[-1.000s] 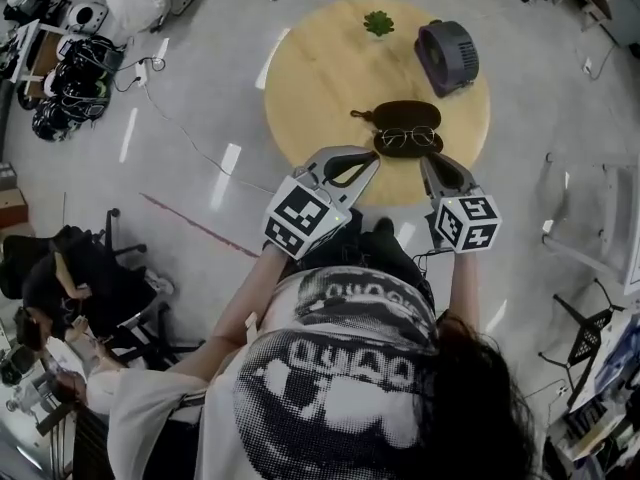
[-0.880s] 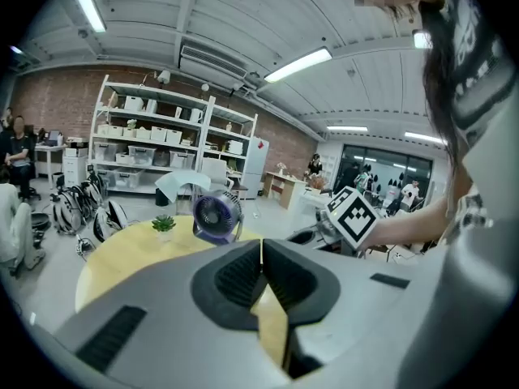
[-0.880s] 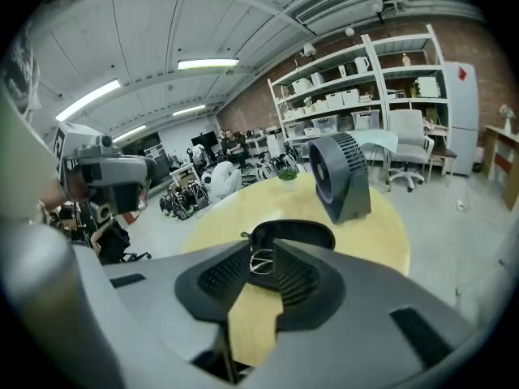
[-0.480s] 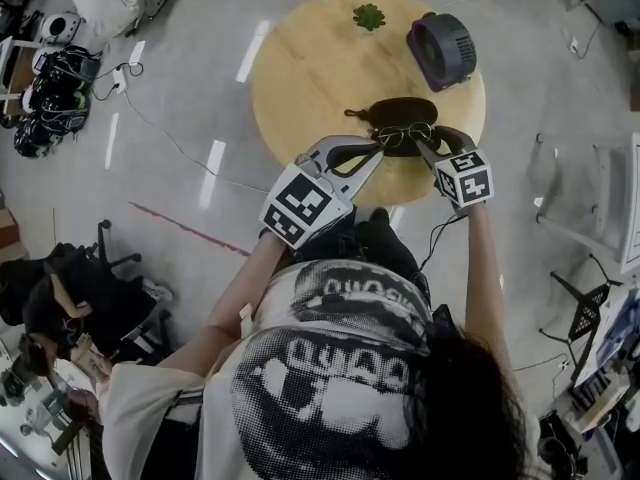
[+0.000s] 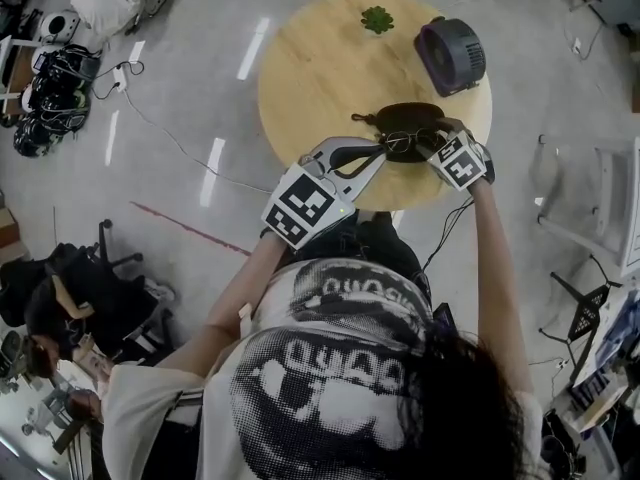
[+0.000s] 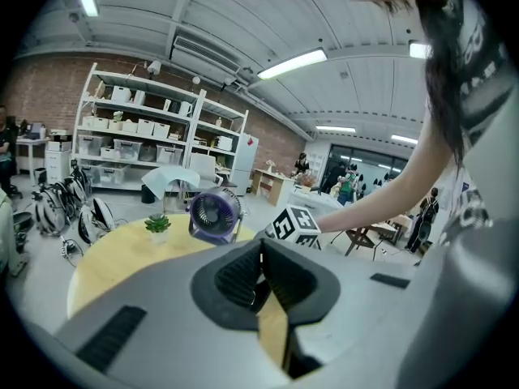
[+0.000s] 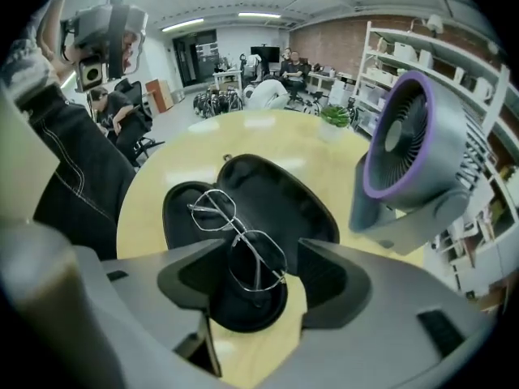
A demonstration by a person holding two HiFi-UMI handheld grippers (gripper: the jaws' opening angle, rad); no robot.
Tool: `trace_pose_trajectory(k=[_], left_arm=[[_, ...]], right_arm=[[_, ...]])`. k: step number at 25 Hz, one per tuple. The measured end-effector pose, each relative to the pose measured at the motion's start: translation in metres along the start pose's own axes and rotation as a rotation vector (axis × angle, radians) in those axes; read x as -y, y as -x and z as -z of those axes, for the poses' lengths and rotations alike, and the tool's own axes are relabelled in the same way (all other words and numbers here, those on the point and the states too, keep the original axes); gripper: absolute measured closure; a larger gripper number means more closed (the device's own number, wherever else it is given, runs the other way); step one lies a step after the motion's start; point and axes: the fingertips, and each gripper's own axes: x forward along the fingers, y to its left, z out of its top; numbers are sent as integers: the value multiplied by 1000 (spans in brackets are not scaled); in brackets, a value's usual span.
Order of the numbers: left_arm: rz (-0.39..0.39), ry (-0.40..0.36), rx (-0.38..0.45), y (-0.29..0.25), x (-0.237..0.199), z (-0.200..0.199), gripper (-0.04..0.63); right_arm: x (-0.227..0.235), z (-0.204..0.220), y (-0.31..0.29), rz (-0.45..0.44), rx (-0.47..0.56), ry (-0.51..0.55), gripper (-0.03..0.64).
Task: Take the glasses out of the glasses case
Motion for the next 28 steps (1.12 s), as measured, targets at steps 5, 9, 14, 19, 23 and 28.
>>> trace_pose_trajectory(k=[5, 9, 14, 19, 23, 28], left_arm=[[0, 5, 2, -1, -7, 0, 580], [1, 8, 2, -2, -13, 0, 580], [-2, 10, 2, 0, -20, 0, 580], [-7, 12, -2, 0, -27, 2, 580], [-2, 11, -5, 0, -29, 2, 580], [16, 6, -8, -3, -28, 3, 580]], right_arm=[[-2, 8, -11, -36, -66, 13, 351], [-1, 9, -13, -50, -57, 8, 351], [-4, 6, -9, -22, -48, 64, 371], [-6, 3, -1, 42, -12, 78, 376], [-9, -2, 9, 99, 26, 84, 379], [-15, -10, 23, 171, 94, 40, 382]])
